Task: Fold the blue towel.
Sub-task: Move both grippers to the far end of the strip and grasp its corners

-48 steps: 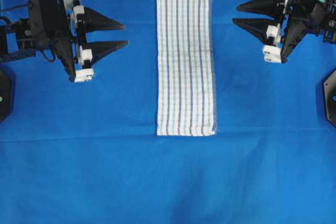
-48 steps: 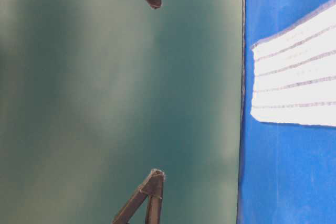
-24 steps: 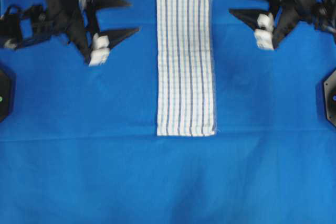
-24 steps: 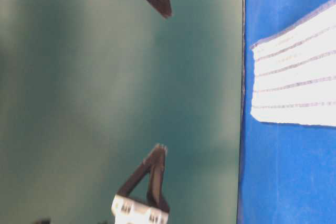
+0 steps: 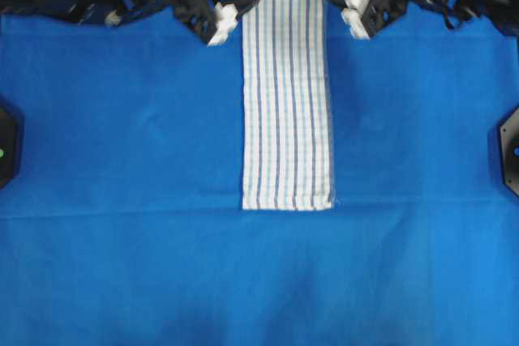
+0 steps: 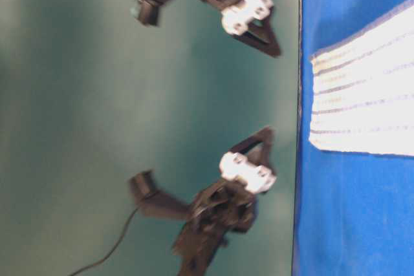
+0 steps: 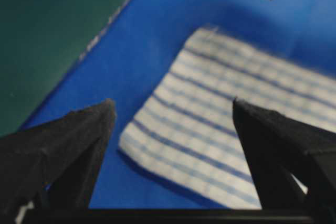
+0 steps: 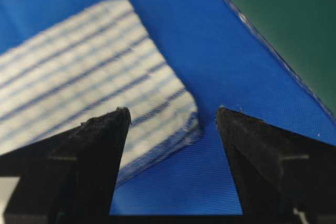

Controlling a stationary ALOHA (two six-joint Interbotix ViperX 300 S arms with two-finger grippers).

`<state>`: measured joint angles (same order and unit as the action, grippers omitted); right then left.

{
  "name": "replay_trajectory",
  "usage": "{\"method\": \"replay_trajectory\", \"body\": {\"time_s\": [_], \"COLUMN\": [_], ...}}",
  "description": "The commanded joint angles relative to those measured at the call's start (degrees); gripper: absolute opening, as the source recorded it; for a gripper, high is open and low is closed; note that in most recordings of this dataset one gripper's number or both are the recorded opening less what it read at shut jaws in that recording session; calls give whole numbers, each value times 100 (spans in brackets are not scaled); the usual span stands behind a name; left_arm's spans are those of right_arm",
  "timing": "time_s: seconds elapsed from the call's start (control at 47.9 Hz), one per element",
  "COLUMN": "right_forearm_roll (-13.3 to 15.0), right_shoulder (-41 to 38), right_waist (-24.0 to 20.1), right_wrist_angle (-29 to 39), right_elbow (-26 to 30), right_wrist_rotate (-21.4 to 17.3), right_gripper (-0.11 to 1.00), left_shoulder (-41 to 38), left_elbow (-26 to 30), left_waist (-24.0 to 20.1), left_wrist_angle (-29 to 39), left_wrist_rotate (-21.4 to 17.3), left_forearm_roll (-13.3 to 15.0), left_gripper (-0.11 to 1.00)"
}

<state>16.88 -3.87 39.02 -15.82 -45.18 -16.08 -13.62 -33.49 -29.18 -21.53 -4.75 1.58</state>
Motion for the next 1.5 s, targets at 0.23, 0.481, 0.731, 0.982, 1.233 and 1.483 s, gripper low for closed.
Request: {"method": "replay_trajectory", "body": {"time_s": [0.23, 0.481, 0.731, 0.982, 1.233, 1.483], "right_forearm_roll": [-9, -9, 0, 0, -18, -26], "right_shoulder": [-809, -1011, -1266, -1292, -1204, -817], "right_waist": [88, 114, 114, 114, 123, 123], "right_wrist_angle": [-123, -132, -141, -167, -149, -132], "right_elbow": [501, 624, 668, 642, 659, 624], "right_wrist_rotate": [9, 9, 18, 18, 9, -9], "right_gripper": [67, 66, 30, 8, 8, 8], "left_shoulder": [-905, -1143, -1187, -1213, -1046, -817], "left_elbow": [686, 888, 923, 896, 932, 949], "left_waist": [-158, -167, -88, -35, -123, -176], "left_wrist_angle": [9, 360, 492, 519, 659, 694], "left_wrist_rotate": [26, 325, 334, 290, 185, -26], "left_forearm_roll": [35, 35, 18, 9, 0, 0], "left_gripper": [87, 70, 14, 4, 4, 4]}}
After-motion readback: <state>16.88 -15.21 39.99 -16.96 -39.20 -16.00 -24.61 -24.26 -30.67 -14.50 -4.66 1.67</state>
